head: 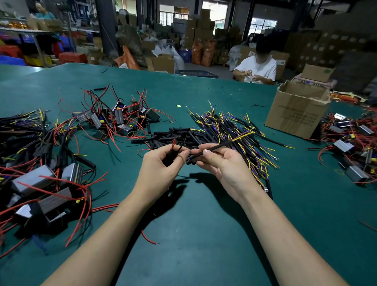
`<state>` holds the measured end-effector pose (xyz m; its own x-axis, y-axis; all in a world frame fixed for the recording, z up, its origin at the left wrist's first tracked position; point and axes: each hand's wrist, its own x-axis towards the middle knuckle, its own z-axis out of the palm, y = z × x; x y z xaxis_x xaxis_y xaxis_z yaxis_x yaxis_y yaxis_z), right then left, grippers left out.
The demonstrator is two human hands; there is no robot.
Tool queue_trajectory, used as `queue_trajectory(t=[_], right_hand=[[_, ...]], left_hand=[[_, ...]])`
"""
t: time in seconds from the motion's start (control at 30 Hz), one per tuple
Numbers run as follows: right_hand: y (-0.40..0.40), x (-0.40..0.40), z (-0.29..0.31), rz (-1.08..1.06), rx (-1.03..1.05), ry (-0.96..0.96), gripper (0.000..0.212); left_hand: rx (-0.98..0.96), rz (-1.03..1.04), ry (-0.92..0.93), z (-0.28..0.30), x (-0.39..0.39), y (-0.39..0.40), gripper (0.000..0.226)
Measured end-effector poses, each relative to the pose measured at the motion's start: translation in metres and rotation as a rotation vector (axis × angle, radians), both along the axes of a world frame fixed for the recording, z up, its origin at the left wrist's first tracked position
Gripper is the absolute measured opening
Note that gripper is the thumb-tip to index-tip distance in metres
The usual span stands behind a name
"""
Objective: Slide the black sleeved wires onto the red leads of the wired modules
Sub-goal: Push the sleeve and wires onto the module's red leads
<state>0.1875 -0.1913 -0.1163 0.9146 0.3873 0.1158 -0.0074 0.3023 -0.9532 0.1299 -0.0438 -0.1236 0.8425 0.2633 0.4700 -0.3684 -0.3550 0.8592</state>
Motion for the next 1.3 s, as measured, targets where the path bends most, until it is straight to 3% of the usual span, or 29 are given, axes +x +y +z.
queue_trajectory(t=[0.13,0.4,0.93,1.03,1.13,1.3], right_hand=[[0.000,0.001,0.001,-0.010,0.052,0.040,0.014],[-0.008,0.006,0.007,-0.009,0.353,0.257,0.019],[-0.007,0.004,0.008,-0.001,0.327,0.264,0.018],[-0.005,0.002,0.008,-0.025,0.229,0.208,0.014],[-0.011,0.007,0.013,-0.160,-0.002,0.062,0.010],[-0.047,0.049,0.030,-0.751,-0.651,-0.249,0.021]], left_hand=[[-0.010,0.011,0.007,0.001,0.001,0.000,0.011],[-0.155,0.142,0.003,0.004,0.004,0.008,0.018],[-0.074,0.042,0.035,0.004,0.003,0.005,0.007],[-0.056,0.049,0.038,0.003,0.004,0.006,0.008],[-0.047,0.057,0.028,0.001,0.006,0.006,0.009],[0.017,0.053,0.004,-0.003,0.005,0.003,0.009]])
